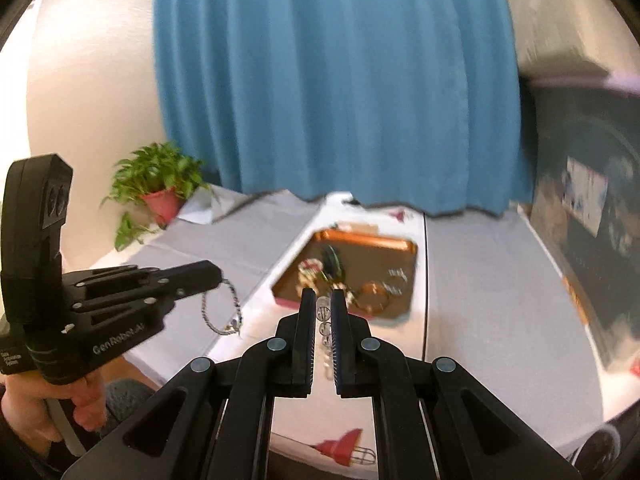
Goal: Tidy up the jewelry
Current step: 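Lift and carry the chain bracelet with the left tool while the right carries the crystal bracelet to the tray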
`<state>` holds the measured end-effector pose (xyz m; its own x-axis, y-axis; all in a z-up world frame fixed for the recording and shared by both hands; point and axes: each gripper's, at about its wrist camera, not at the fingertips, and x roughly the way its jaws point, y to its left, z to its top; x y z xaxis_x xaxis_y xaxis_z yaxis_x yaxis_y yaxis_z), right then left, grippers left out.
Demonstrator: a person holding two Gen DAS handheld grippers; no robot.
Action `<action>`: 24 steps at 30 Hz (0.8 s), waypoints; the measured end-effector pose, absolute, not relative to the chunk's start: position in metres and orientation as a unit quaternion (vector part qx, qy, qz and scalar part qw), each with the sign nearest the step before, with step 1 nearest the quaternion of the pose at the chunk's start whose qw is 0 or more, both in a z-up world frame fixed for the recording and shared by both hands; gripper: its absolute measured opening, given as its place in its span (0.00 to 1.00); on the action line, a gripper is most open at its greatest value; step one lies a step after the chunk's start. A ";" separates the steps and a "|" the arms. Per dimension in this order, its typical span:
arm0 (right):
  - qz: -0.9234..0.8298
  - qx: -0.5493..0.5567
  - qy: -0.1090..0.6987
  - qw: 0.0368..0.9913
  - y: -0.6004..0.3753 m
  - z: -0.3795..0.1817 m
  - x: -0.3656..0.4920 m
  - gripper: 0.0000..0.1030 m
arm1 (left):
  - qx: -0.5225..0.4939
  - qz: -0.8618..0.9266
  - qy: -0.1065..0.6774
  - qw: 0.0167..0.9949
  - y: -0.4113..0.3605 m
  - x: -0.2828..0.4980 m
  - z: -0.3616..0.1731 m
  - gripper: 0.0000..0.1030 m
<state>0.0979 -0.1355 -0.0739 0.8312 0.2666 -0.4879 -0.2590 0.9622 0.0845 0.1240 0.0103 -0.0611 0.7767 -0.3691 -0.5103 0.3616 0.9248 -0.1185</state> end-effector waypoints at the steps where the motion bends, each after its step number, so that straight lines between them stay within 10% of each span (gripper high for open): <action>1: 0.139 0.006 0.252 0.958 -0.132 -0.068 0.095 0.07 | -0.007 -0.197 0.267 0.943 0.012 0.120 -0.055 0.02; 24: 0.136 0.017 0.241 0.961 -0.125 -0.081 0.148 0.07 | 0.006 -0.164 0.298 0.940 0.031 0.183 -0.085 0.02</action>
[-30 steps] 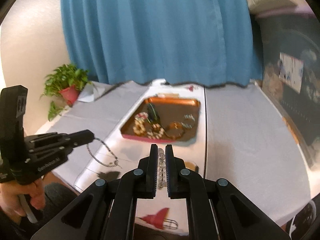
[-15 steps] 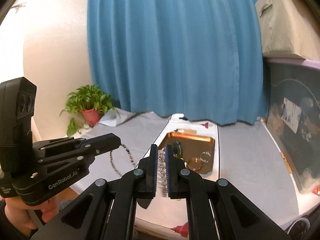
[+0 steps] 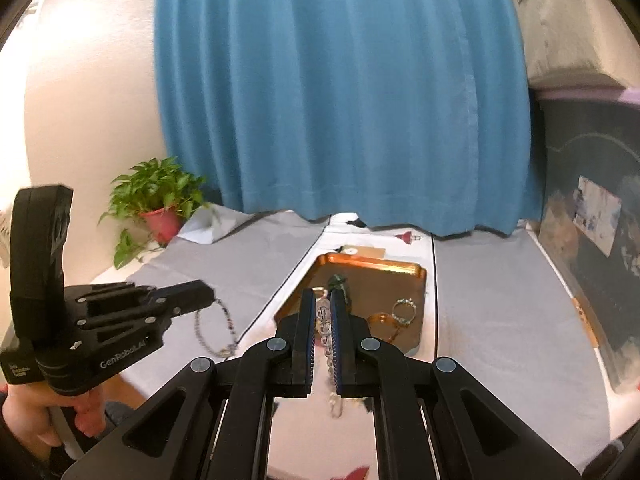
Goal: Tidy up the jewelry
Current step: 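Lift and carry the chain bracelet with the left tool while the right carries the crystal bracelet to the tray, then lower both bracelets into the tray and open the left tool while the right opens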
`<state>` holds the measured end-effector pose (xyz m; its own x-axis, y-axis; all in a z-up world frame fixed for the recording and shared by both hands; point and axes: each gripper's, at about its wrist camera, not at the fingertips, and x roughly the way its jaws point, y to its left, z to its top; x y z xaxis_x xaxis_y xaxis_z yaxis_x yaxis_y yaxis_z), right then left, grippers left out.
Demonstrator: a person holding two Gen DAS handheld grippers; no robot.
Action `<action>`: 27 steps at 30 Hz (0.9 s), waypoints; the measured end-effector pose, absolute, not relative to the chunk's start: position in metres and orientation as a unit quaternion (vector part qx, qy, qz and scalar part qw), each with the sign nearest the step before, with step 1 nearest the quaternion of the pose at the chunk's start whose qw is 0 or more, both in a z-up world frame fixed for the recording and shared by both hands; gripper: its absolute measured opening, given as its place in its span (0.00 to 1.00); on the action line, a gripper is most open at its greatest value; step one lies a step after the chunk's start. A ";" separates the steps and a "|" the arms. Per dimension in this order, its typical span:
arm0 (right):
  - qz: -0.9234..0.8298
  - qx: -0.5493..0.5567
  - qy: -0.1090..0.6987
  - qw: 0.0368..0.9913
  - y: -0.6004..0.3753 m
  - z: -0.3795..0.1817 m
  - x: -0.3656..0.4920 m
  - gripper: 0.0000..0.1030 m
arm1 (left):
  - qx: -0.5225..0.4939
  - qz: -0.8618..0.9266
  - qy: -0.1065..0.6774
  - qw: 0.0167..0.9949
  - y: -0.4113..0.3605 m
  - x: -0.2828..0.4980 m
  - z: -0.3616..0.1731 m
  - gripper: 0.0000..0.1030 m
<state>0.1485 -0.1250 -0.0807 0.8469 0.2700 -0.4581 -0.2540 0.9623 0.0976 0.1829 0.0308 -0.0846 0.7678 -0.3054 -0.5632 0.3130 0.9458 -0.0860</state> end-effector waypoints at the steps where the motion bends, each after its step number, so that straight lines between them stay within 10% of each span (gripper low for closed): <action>1: 0.136 0.018 0.245 0.960 -0.128 -0.085 0.158 0.07 | 0.004 -0.160 0.301 0.940 0.032 0.194 -0.089 0.02; 27: 0.078 0.044 0.333 0.939 -0.186 -0.227 0.327 0.07 | 0.009 -0.117 0.399 0.909 0.028 0.354 -0.221 0.02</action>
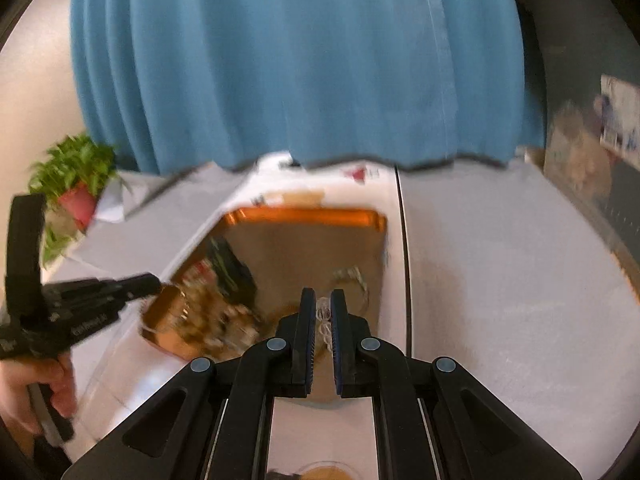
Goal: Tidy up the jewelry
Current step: 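Lower both bracelets into the tray and open the left tool while the right opens, then withdraw both open tools from the tray toward the loose pieces on the runner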
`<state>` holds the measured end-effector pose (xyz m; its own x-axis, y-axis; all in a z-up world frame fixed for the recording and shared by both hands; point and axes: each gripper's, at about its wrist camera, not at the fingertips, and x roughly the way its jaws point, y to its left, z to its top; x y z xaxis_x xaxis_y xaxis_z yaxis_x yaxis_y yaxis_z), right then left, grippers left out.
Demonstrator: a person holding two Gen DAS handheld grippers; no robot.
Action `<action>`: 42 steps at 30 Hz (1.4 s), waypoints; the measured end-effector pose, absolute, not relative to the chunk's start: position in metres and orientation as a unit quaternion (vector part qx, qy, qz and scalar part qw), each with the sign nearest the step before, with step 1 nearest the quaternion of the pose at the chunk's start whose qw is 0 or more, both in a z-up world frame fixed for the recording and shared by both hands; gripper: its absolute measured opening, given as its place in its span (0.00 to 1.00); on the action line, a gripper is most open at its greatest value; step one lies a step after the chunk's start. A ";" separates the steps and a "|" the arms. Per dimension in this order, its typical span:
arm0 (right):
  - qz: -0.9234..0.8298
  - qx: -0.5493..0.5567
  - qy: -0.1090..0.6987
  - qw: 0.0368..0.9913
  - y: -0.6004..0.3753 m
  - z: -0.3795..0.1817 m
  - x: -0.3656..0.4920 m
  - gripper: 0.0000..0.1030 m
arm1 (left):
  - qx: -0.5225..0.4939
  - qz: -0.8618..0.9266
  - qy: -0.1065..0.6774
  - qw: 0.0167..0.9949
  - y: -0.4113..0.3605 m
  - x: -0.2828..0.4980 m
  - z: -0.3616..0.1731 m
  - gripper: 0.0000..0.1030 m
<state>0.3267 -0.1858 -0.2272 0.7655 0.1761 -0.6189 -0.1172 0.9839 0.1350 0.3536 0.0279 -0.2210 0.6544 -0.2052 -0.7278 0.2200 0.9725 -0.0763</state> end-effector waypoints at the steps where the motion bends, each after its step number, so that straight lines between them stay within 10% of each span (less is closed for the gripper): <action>1: 0.080 0.049 0.341 0.935 -0.188 -0.233 0.330 0.07 | 0.011 -0.115 0.403 0.908 0.029 0.355 -0.224 0.02; 14: 0.082 0.069 0.394 0.913 -0.189 -0.273 0.360 0.08 | 0.027 -0.089 0.441 0.893 0.038 0.368 -0.248 0.04; 18: 0.069 0.081 0.387 0.916 -0.193 -0.273 0.359 0.41 | 0.040 -0.108 0.441 0.890 0.033 0.360 -0.248 0.33; 23: 0.078 0.083 0.362 0.925 -0.193 -0.262 0.348 0.59 | 0.082 -0.109 0.413 0.900 0.020 0.334 -0.233 0.68; 42: 0.077 0.096 0.254 0.959 -0.188 -0.204 0.225 0.68 | -0.003 -0.146 0.347 0.927 0.008 0.236 -0.166 0.70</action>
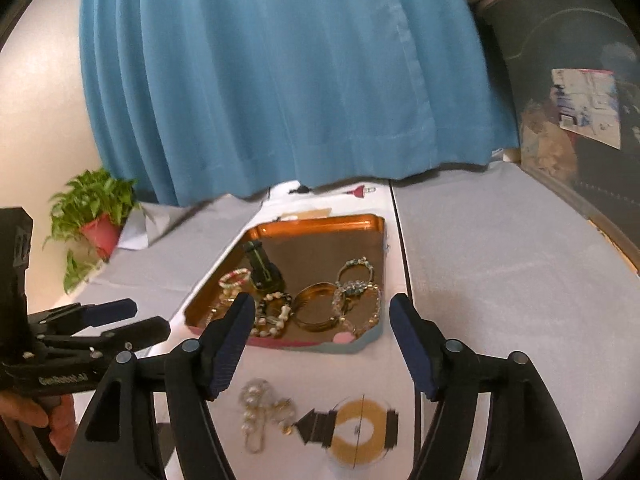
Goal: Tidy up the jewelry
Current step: 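Withdraw both open tools from the tray toward the loose pieces on the runner, then grasp the gold pearl pin with the left tool while the right grasps the clear-bead bracelet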
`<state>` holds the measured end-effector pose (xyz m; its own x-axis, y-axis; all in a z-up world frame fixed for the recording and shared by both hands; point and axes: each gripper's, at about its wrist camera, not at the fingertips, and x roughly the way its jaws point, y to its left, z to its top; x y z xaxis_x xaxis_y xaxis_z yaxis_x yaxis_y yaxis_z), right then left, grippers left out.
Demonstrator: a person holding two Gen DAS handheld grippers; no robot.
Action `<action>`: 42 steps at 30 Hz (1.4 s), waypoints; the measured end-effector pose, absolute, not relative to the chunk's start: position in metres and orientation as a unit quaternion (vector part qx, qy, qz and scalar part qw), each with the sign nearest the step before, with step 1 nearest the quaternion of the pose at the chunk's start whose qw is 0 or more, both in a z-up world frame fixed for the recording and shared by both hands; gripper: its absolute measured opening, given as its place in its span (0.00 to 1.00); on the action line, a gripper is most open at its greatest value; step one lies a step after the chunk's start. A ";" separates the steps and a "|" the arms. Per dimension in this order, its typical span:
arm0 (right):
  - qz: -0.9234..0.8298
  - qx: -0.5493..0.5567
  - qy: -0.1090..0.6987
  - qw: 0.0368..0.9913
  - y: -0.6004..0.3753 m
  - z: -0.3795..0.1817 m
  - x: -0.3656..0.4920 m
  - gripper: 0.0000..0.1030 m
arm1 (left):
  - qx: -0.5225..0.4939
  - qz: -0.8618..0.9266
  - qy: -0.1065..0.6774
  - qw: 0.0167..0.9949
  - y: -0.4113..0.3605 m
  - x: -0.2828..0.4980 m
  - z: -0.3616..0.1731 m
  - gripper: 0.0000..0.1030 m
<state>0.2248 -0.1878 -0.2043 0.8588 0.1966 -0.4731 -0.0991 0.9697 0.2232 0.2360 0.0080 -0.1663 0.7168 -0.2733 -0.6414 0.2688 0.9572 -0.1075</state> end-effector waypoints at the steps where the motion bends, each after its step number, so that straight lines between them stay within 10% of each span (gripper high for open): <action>1: 0.082 0.095 0.250 0.960 -0.187 -0.203 0.219 0.68 | -0.010 -0.145 0.337 0.930 0.009 0.228 -0.162 0.70; 13: 0.133 0.005 0.272 0.953 -0.179 -0.225 0.163 0.68 | -0.009 -0.182 0.346 0.920 -0.010 0.185 -0.199 0.66; 18: 0.165 0.004 0.322 0.932 -0.176 -0.246 0.183 0.41 | -0.005 -0.216 0.393 0.894 -0.032 0.205 -0.223 0.39; 25: 0.210 -0.028 0.364 0.907 -0.158 -0.267 0.220 0.32 | 0.021 -0.238 0.437 0.867 -0.050 0.230 -0.247 0.14; 37: 0.247 -0.077 0.404 0.877 -0.132 -0.285 0.253 0.26 | 0.003 -0.236 0.450 0.861 -0.034 0.239 -0.252 0.08; 42: 0.211 -0.070 0.417 0.881 -0.146 -0.283 0.258 0.06 | 0.011 -0.188 0.440 0.878 -0.003 0.238 -0.246 0.08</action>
<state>0.2576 -0.1456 -0.2829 0.5628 0.3129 -0.7651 -0.4303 0.9012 0.0520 0.2380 -0.0030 -0.2464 0.5419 -0.3205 -0.7770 0.3393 0.9292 -0.1466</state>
